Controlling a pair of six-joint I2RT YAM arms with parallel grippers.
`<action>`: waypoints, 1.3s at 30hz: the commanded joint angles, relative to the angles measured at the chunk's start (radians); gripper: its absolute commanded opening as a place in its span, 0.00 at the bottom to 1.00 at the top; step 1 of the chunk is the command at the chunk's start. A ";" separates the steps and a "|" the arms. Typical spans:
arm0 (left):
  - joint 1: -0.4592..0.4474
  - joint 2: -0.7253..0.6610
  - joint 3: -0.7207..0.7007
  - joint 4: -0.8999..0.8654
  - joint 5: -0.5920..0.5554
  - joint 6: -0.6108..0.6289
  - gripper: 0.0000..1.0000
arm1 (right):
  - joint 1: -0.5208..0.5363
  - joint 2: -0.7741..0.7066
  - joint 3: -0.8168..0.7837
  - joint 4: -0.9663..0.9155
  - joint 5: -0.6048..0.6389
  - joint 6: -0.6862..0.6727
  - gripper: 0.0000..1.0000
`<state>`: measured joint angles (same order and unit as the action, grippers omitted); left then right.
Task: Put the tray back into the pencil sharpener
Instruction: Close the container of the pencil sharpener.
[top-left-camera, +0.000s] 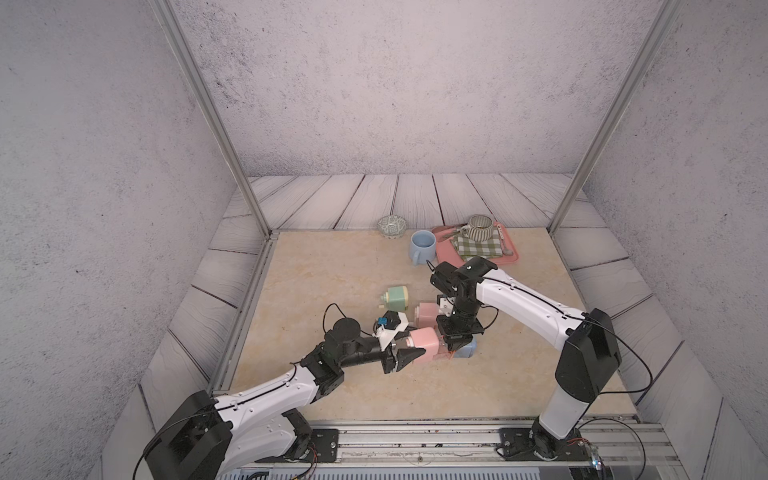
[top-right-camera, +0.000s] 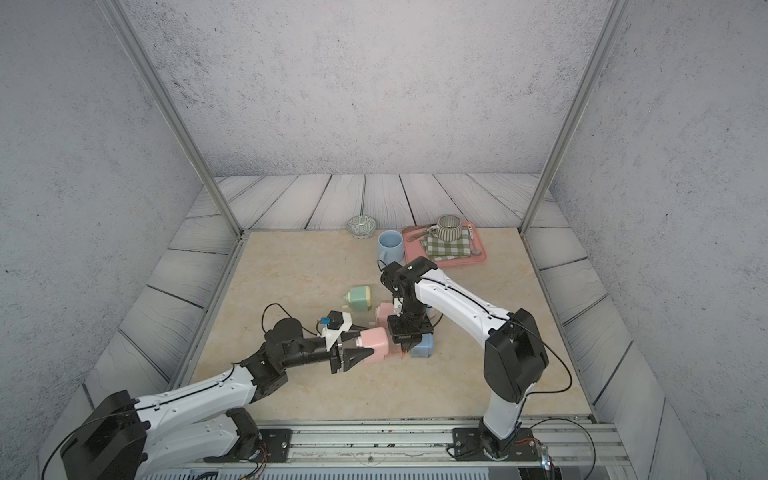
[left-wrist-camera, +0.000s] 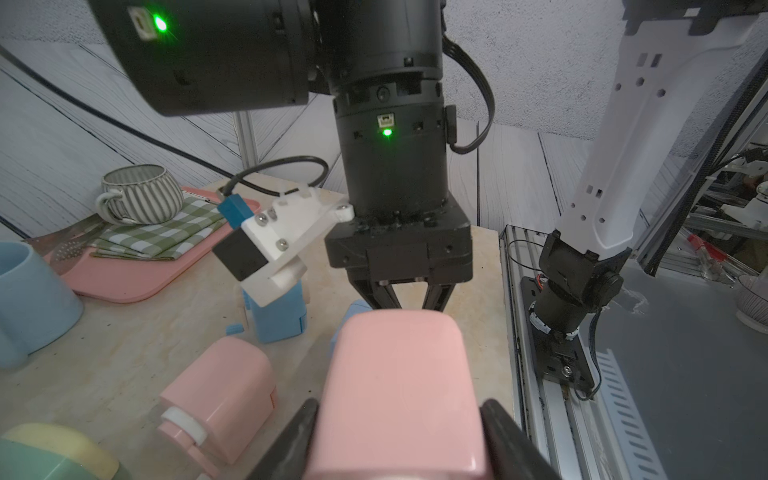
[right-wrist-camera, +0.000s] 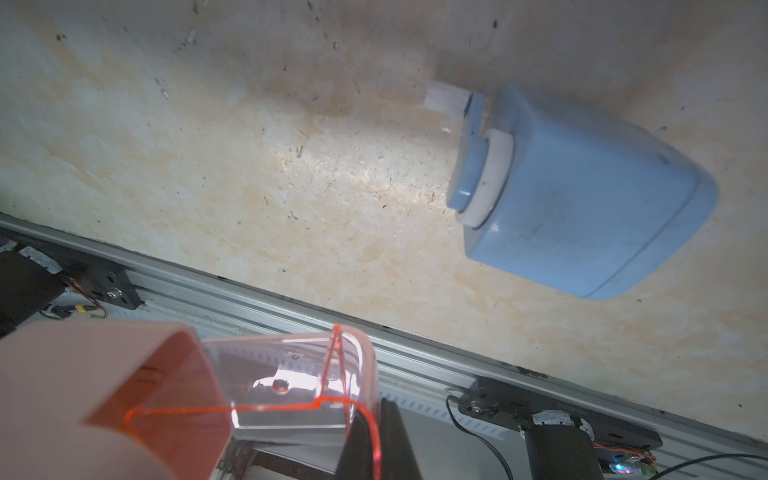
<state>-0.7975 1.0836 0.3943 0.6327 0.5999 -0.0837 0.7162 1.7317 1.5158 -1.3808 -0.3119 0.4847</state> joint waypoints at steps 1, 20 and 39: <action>-0.004 0.020 0.034 0.026 0.051 0.010 0.00 | 0.006 -0.002 0.034 0.070 -0.164 -0.042 0.05; 0.009 0.049 0.013 0.068 0.034 -0.031 0.00 | -0.076 -0.059 -0.050 0.187 -0.341 -0.037 0.05; 0.053 0.118 0.040 0.060 0.124 -0.060 0.00 | -0.107 -0.090 -0.081 0.239 -0.437 -0.021 0.22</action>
<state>-0.7353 1.2064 0.4297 0.7635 0.6975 -0.1867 0.6140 1.6943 1.4322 -1.2053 -0.6346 0.4332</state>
